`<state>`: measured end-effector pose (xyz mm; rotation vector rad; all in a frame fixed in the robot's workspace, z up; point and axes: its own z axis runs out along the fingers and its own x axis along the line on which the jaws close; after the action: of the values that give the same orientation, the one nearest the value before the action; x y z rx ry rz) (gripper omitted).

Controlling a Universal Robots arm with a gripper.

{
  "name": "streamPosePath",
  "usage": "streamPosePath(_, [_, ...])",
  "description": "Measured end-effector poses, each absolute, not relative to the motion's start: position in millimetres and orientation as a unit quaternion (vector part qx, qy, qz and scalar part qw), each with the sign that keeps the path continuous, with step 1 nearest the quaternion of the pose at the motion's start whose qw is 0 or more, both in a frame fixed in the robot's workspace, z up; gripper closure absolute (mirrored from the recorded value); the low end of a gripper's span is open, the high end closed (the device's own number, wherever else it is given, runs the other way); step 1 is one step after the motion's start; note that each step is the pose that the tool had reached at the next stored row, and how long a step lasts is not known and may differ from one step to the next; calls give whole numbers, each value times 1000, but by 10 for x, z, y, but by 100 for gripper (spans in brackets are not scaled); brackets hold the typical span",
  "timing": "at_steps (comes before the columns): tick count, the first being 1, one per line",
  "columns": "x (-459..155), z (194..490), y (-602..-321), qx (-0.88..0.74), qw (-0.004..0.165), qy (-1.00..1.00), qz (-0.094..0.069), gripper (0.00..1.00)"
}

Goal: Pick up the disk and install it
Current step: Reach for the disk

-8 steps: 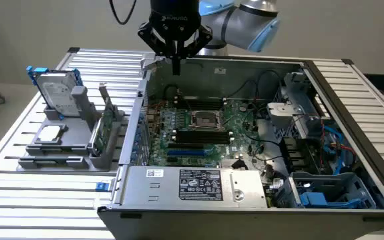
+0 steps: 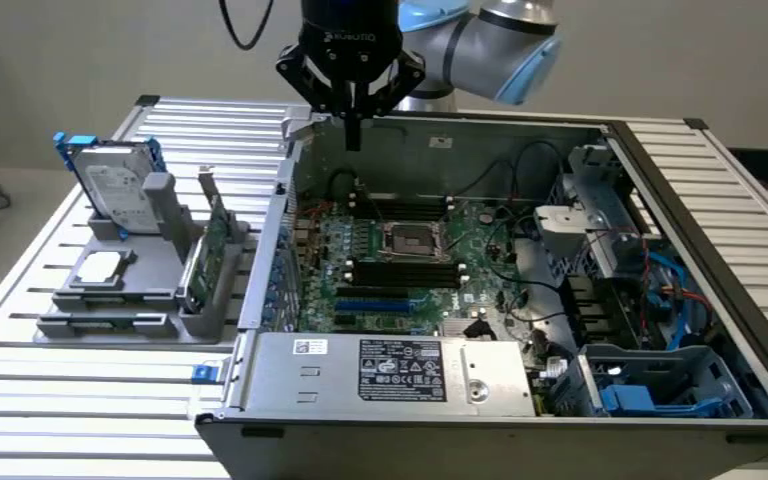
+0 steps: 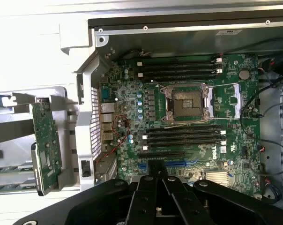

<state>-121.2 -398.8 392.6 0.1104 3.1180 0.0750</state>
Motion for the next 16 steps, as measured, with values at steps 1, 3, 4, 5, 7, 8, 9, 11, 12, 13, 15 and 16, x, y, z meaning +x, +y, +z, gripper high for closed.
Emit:
streamPosePath(1, [-1212, 3926, -3988, 35, 10, 999, 24, 89])
streamPosePath(3, [-1221, 3926, -3985, 35, 10, 999, 24, 89])
streamPosePath(4, [-1246, 3926, -3977, 35, 10, 999, 24, 89])
streamPosePath(5, [-1281, 3927, -3963, 35, 10, 999, 24, 89])
streamPosePath(7, [-1350, 3927, -3934, 35, 9, 999, 25, 89])
streamPosePath(8, [-1386, 3926, -3922, 35, 9, 999, 25, 89])
streamPosePath(9, [-1424, 3925, -3909, 35, 9, 999, 26, 89])
streamPosePath(11, [-1508, 3921, -3887, 35, 9, 999, 27, 89])
streamPosePath(12, [-1555, 3917, -3877, 35, 9, 999, 27, 89])
streamPosePath(13, [-1601, 3914, -3867, 36, 9, 999, 28, 89])
streamPosePath(15, [-1692, 3908, -3849, 35, 9, 999, 29, 89])
streamPosePath(16, [-1736, 3904, -3840, 35, 9, 999, 29, 89])
